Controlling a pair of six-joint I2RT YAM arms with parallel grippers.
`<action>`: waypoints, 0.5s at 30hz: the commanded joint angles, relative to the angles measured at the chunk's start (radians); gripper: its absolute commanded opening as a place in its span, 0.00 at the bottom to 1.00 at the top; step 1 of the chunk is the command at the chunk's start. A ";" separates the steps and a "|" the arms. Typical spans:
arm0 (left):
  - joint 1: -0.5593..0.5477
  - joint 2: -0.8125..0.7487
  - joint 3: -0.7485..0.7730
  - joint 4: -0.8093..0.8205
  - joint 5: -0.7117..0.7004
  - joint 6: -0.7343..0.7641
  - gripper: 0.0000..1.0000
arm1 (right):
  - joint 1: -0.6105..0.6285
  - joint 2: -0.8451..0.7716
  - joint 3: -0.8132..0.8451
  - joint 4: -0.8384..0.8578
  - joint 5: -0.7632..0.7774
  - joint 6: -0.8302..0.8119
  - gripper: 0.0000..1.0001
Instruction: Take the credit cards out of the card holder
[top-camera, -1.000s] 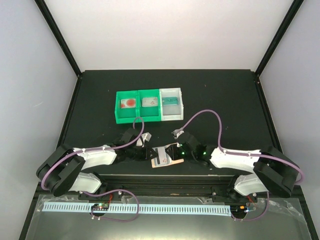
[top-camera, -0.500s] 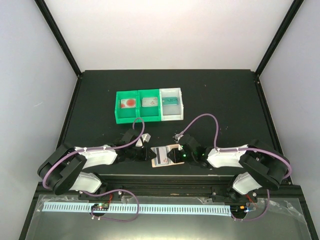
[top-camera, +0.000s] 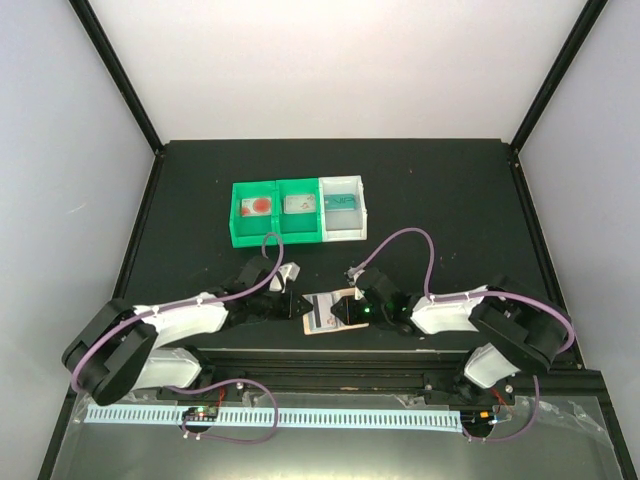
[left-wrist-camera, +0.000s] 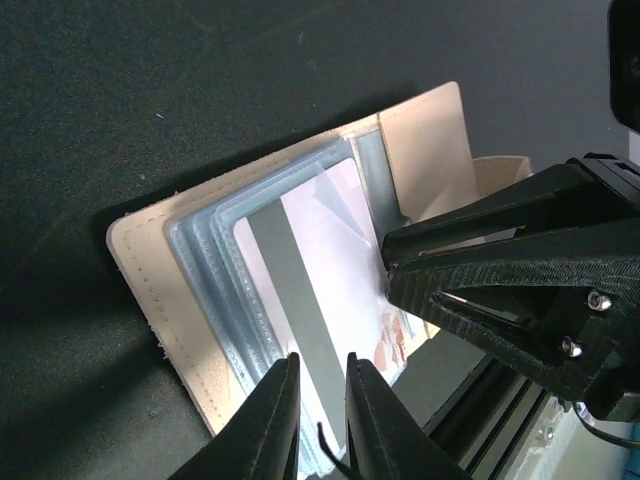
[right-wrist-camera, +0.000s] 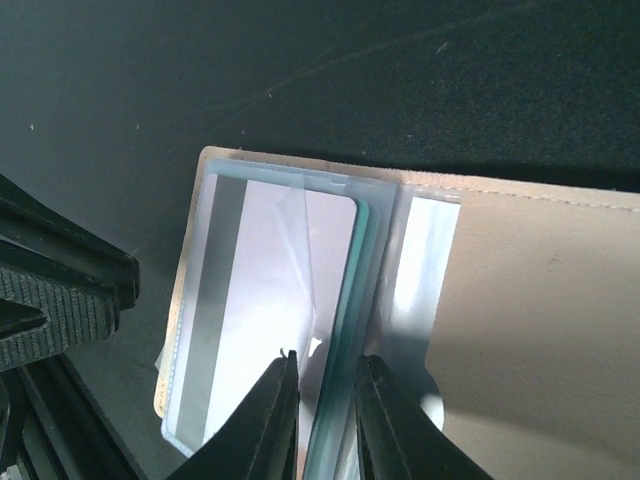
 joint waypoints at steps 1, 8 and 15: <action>0.001 0.034 0.024 0.048 0.020 -0.003 0.16 | -0.007 0.019 -0.002 0.033 0.003 0.007 0.18; 0.002 0.151 0.014 0.102 0.031 -0.003 0.14 | -0.010 0.012 -0.012 0.021 0.016 -0.001 0.14; 0.003 0.159 0.024 0.031 -0.051 0.021 0.13 | -0.015 -0.001 -0.026 0.008 0.038 -0.012 0.10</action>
